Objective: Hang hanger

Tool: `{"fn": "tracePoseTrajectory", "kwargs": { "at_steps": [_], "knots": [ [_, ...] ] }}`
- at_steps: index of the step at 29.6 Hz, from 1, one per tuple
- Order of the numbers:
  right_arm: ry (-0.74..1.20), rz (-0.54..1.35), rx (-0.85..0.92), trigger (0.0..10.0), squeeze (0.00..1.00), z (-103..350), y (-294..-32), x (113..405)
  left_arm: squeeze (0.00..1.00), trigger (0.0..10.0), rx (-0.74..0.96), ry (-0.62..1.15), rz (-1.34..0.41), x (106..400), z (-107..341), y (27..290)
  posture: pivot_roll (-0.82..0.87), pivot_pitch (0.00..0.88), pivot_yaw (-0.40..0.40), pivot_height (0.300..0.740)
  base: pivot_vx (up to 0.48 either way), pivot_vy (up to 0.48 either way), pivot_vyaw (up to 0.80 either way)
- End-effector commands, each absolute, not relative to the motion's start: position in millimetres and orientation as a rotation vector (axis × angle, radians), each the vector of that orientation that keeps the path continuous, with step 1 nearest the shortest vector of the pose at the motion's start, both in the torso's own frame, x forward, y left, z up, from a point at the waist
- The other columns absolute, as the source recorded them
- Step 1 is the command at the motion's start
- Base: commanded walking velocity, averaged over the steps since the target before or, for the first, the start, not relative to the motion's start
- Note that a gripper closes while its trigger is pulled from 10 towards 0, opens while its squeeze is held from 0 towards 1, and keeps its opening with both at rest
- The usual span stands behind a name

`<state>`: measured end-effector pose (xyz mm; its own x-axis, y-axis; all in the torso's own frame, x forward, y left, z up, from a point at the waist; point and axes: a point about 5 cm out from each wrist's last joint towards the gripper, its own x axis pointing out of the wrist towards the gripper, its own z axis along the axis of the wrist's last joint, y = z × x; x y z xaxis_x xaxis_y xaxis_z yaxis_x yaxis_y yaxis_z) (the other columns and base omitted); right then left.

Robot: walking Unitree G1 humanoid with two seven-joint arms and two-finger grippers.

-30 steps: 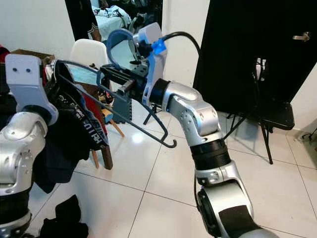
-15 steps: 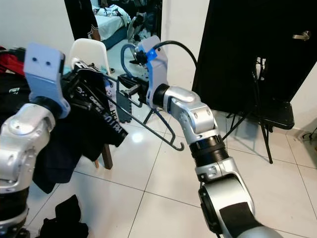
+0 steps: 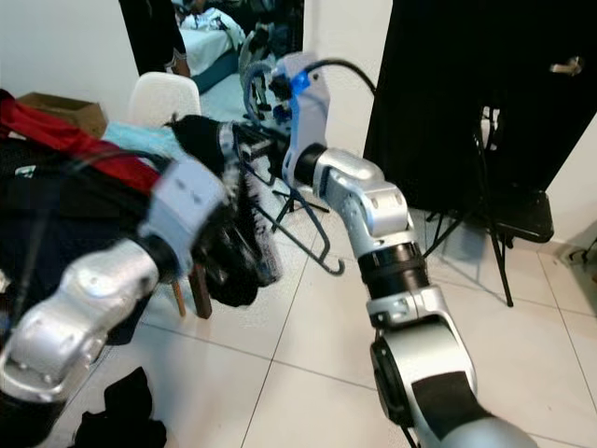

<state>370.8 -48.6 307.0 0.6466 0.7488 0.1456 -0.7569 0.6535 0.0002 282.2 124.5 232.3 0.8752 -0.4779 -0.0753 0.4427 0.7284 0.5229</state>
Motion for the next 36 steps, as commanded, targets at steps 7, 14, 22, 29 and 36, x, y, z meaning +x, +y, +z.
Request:
{"fn": "tracePoseTrajectory", "kwargs": {
  "at_steps": [7,14,22,29,36],
  "knots": [
    [-0.175,0.885,0.079,10.0,0.0,317.8,-47.6,370.6,0.0,10.0,0.636,-0.019,-0.523,281.8,225.2,127.4,0.01,0.0,-0.066,0.74,0.0,0.0,0.0],
    [-0.194,0.921,0.079,10.0,0.0,322.8,-45.0,368.6,1.0,10.0,0.627,-0.032,-0.526,281.3,224.8,125.0,0.0,0.0,-0.076,0.74,0.0,0.0,0.0],
    [-0.228,0.971,0.098,10.0,0.0,325.1,-49.3,368.1,1.0,10.0,0.598,0.029,-0.599,269.4,222.0,133.2,0.01,0.0,-0.08,0.74,0.0,0.0,0.0],
    [-0.226,0.956,0.075,10.0,0.0,313.8,-68.0,373.6,1.0,10.0,0.551,0.066,-0.66,254.1,226.5,152.3,0.01,0.0,-0.075,0.74,0.0,0.0,0.0],
    [-0.186,0.92,0.003,10.0,0.0,289.1,-102.6,376.4,1.0,10.0,0.36,-0.038,-0.707,239.0,253.2,176.6,0.01,0.0,-0.074,0.74,0.0,0.0,0.0]
  ]
}}
